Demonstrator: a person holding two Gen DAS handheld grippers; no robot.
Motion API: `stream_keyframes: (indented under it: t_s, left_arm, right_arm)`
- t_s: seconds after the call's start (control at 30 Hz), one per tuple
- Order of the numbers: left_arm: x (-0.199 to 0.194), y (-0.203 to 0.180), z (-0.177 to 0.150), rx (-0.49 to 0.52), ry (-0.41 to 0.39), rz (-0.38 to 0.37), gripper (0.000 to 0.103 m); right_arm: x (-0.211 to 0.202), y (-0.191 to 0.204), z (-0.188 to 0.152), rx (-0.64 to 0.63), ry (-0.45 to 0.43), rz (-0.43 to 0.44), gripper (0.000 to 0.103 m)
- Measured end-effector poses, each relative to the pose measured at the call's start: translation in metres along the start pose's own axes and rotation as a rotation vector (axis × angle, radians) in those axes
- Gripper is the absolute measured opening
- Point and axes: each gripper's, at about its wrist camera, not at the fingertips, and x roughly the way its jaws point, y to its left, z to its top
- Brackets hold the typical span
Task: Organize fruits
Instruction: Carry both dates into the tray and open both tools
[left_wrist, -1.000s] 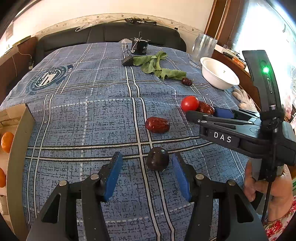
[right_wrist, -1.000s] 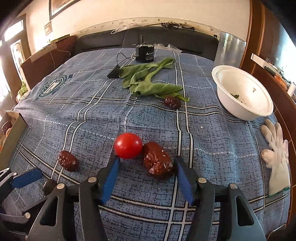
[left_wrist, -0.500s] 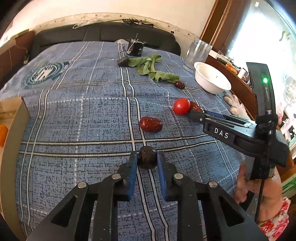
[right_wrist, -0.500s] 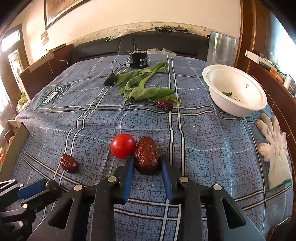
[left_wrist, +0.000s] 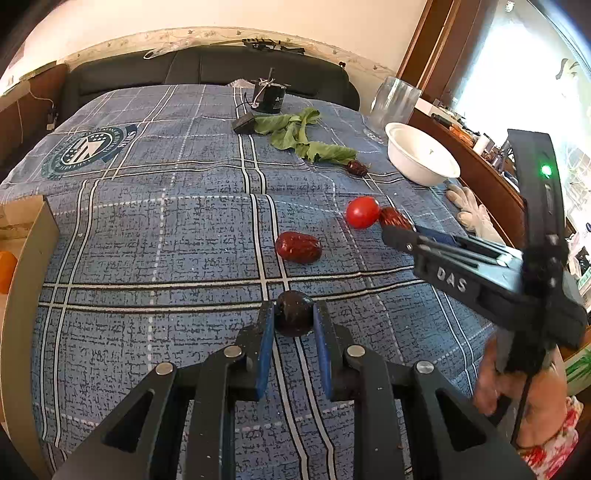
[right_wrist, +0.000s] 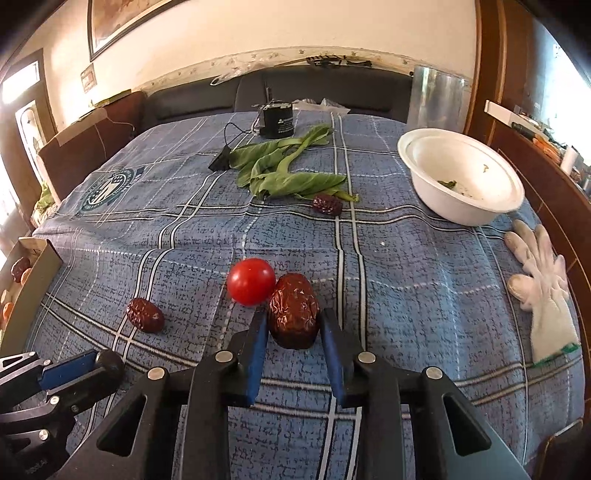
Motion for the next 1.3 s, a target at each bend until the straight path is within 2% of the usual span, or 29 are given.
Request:
stream_keyframes:
  t_s: [0.2,0.37,0.47,0.57,0.7,0.83,1.0,1.13,1.3]
  left_arm:
    - [-0.003,0.006,-0.001,-0.021,0.001,-0.019,0.020]
    - [-0.017,0.005,-0.007,-0.018,-0.021,-0.022,0.020]
    - [-0.035,0.007,-0.010,-0.017,-0.059,-0.021,0.020]
    - [-0.065,0.020,-0.017,-0.081,-0.092,-0.064,0.020]
    - [-0.111,0.047,-0.036,-0.157,-0.132,-0.076,0.020]
    - [-0.162,0.085,-0.053,-0.224,-0.185,0.009,0.020]
    - [-0.211,0.135,-0.074,-0.301,-0.217,0.208,0.020]
    - [-0.224,0.166,-0.087,-0.340,-0.195,0.325,0.020]
    - [-0.214,0.196,-0.099,-0.396,-0.130,0.370,0.021]
  right_arm:
    - [-0.059,0.018,-0.026,-0.047,-0.062,-0.028,0.031]
    - [-0.114,0.022,-0.058,-0.001,-0.088,0.021,0.031]
    - [-0.137,0.028,-0.070,0.029,-0.096,0.073,0.031]
    - [-0.152,0.045,-0.073,0.020,-0.114,0.108,0.031]
    - [-0.160,0.081,-0.079,-0.019,-0.116,0.183,0.032]
    - [-0.159,0.122,-0.080,-0.050,-0.096,0.282,0.032]
    - [-0.154,0.181,-0.078,-0.109,-0.062,0.419,0.032]
    - [-0.143,0.224,-0.079,-0.171,-0.015,0.489,0.032]
    - [-0.127,0.269,-0.086,-0.250,0.039,0.515,0.032]
